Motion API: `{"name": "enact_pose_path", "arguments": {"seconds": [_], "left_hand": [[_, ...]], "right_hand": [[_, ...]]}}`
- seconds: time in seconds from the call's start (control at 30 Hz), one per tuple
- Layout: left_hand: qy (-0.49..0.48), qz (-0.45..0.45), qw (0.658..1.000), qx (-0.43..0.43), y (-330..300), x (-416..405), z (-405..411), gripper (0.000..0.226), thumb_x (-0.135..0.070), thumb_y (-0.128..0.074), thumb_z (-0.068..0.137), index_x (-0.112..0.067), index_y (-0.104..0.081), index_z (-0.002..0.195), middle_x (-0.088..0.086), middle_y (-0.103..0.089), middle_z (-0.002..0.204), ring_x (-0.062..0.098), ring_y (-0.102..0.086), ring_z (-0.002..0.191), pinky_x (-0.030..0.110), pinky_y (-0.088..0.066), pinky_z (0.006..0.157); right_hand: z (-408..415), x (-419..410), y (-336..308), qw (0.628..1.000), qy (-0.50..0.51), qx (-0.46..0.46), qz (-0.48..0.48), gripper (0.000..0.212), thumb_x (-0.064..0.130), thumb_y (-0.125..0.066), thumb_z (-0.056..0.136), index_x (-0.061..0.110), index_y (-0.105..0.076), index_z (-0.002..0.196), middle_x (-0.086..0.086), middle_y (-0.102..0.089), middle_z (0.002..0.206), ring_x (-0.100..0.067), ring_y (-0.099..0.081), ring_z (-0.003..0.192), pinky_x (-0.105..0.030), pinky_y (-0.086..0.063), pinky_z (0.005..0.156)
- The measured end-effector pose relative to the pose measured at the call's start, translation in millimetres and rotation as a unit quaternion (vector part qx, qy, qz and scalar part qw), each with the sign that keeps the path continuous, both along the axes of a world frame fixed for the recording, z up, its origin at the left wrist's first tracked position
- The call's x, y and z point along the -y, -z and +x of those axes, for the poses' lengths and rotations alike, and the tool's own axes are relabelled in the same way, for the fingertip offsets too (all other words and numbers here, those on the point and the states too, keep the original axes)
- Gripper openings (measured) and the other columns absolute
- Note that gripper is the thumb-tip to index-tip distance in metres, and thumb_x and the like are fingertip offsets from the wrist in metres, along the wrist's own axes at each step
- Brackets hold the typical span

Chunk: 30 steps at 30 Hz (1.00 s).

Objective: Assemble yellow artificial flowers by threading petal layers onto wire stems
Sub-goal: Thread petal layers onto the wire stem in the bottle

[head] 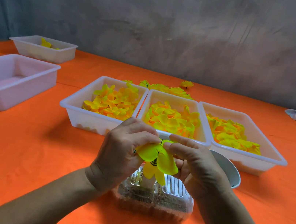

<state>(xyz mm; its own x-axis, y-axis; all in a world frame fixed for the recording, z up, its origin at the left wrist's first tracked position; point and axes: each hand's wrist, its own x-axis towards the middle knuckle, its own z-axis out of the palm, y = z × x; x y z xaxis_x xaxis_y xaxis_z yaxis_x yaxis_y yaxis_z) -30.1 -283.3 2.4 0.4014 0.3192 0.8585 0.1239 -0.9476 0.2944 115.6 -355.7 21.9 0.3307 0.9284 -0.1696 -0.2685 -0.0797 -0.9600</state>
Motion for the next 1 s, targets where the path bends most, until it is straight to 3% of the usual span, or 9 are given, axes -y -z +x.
{"name": "enact_pose_path", "arguments": {"seconds": [0.13,0.3,0.4,0.5,0.63,0.87,1.0], "left_hand": [[0.006,-0.001,1.0,-0.005,3.4,0.7,-0.2,0.01,-0.007,-0.075,0.073,-0.001,-0.074,0.08,0.007,-0.07,0.085,0.024,-0.063,0.08,0.033,-0.05,0.072],[0.007,-0.002,1.0,-0.017,8.1,1.4,-2.5,0.008,-0.006,-0.076,0.072,-0.002,-0.074,0.079,0.006,-0.07,0.085,0.023,-0.064,0.081,0.034,-0.05,0.072],[0.009,0.002,1.0,-0.026,10.7,1.7,-4.5,0.007,-0.006,-0.075,0.072,-0.002,-0.074,0.078,0.005,-0.07,0.085,0.023,-0.065,0.08,0.034,-0.051,0.071],[0.002,0.006,0.999,-0.036,14.0,0.7,-6.1,0.008,-0.009,-0.074,0.074,-0.002,-0.074,0.078,0.005,-0.07,0.083,0.025,-0.065,0.077,0.035,-0.051,0.068],[-0.013,0.006,0.999,-0.048,18.4,-0.3,-7.5,0.01,-0.011,-0.074,0.073,-0.003,-0.074,0.079,0.006,-0.071,0.083,0.024,-0.065,0.078,0.035,-0.052,0.068],[-0.011,0.013,0.998,-0.055,20.3,2.3,-7.9,0.009,-0.005,-0.075,0.069,-0.002,-0.074,0.077,0.007,-0.07,0.083,0.027,-0.065,0.078,0.04,-0.053,0.069],[-0.012,0.032,0.997,-0.063,21.2,2.6,-9.1,0.013,-0.013,-0.065,0.078,-0.002,-0.073,0.077,0.007,-0.069,0.086,0.028,-0.063,0.08,0.041,-0.051,0.07]], "right_hand": [[1.4,0.2,2.9,1.0,-0.008,0.025,-0.007,0.029,0.001,-0.068,0.076,0.013,-0.061,0.101,-0.011,-0.07,0.07,-0.02,-0.064,0.051,-0.027,-0.054,0.05],[3.3,-0.9,7.1,0.998,-0.016,0.051,-0.024,0.041,0.001,-0.067,0.077,0.007,-0.06,0.117,-0.021,-0.065,0.09,-0.031,-0.056,0.077,-0.038,-0.05,0.072],[4.6,-1.6,8.8,0.997,-0.013,0.072,-0.034,0.043,0.001,-0.069,0.075,0.008,-0.062,0.116,-0.021,-0.066,0.094,-0.032,-0.056,0.08,-0.044,-0.049,0.077],[5.7,-2.3,10.7,0.994,-0.014,0.097,-0.042,0.04,0.001,-0.071,0.073,0.012,-0.065,0.111,-0.021,-0.069,0.099,-0.029,-0.059,0.076,-0.044,-0.051,0.077],[9.7,-4.0,12.1,0.992,-0.021,0.108,-0.054,0.03,0.003,-0.074,0.072,0.018,-0.066,0.097,-0.009,-0.07,0.086,-0.019,-0.061,0.061,-0.029,-0.054,0.057],[14.2,-9.5,10.5,0.988,-0.039,0.134,-0.063,0.037,-0.001,-0.074,0.069,0.014,-0.069,0.102,-0.012,-0.071,0.091,-0.028,-0.067,0.076,-0.045,-0.053,0.078],[12.2,-11.2,11.2,0.985,-0.036,0.156,-0.067,0.035,-0.001,-0.072,0.07,0.016,-0.069,0.1,-0.013,-0.069,0.094,-0.028,-0.066,0.08,-0.042,-0.052,0.075]]}}
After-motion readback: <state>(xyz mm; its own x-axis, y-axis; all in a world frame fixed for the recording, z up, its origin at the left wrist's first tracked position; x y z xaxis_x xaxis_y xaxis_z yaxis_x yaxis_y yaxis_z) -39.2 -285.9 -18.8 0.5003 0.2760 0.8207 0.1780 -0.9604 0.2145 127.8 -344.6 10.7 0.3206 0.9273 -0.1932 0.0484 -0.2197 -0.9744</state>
